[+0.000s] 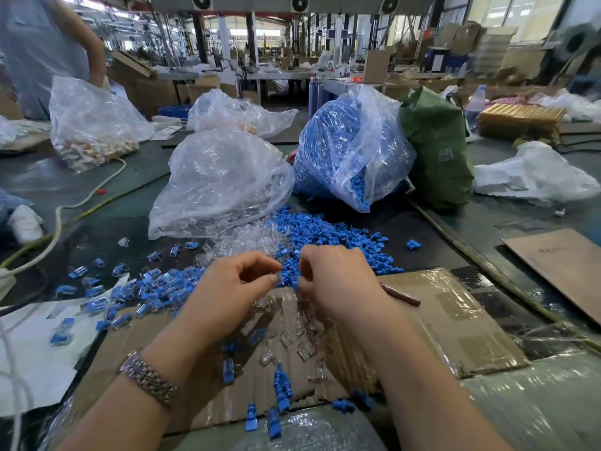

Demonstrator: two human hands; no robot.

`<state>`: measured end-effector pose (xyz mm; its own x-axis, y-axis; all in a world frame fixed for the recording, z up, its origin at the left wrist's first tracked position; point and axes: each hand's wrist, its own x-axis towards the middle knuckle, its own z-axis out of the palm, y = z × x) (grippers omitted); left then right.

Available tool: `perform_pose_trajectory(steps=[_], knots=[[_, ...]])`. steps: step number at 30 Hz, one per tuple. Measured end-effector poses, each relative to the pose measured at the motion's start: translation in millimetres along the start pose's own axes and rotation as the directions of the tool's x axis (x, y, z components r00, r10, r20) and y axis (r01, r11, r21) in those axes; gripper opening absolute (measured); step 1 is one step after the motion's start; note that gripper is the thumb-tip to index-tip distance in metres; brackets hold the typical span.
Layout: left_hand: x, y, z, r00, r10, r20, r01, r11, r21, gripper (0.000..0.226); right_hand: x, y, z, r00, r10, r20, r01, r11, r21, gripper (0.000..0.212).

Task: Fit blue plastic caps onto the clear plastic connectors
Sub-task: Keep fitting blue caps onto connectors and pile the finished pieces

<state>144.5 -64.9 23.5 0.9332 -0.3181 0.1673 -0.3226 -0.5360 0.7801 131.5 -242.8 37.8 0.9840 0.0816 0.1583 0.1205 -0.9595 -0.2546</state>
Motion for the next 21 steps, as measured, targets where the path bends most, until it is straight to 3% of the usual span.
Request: perform_pose_trajectory(steps=[2,5,8,11,16,21], knots=[[0,-2,-4,0.996,-0.084,0.04,0.09,0.974,-0.208,0.014,0,6,-6,0.997,0.051,-0.051,-0.039,0.975,0.218,0.011],[2,-5,-8,0.982,-0.164,0.098,0.191,0.861,-0.471,0.019,0,12,-14,0.992,0.079,-0.101,-0.015,0.853,0.521,0.014],[4,-8,-11,0.979,-0.159,0.125,0.202,0.783,-0.589,0.023,-1,13,-18,0.989,0.025,-0.143,0.081,0.719,0.69,0.012],[3,-9,-13,0.979,-0.122,0.16,0.196,0.757,-0.624,0.022,-2,10,-18,0.982,-0.053,-0.181,0.165,0.7,0.695,0.014],[2,-9,-11,0.984,-0.103,0.149,0.175,0.743,-0.646,0.023,-5,6,-17,0.971,-0.132,-0.2,0.228,0.761,0.607,0.018],[0,-10,-11,0.986,-0.094,0.135,0.156,0.789,-0.595,0.024,-7,1,-18,0.959,-0.196,-0.206,0.274,0.828,0.488,0.011]])
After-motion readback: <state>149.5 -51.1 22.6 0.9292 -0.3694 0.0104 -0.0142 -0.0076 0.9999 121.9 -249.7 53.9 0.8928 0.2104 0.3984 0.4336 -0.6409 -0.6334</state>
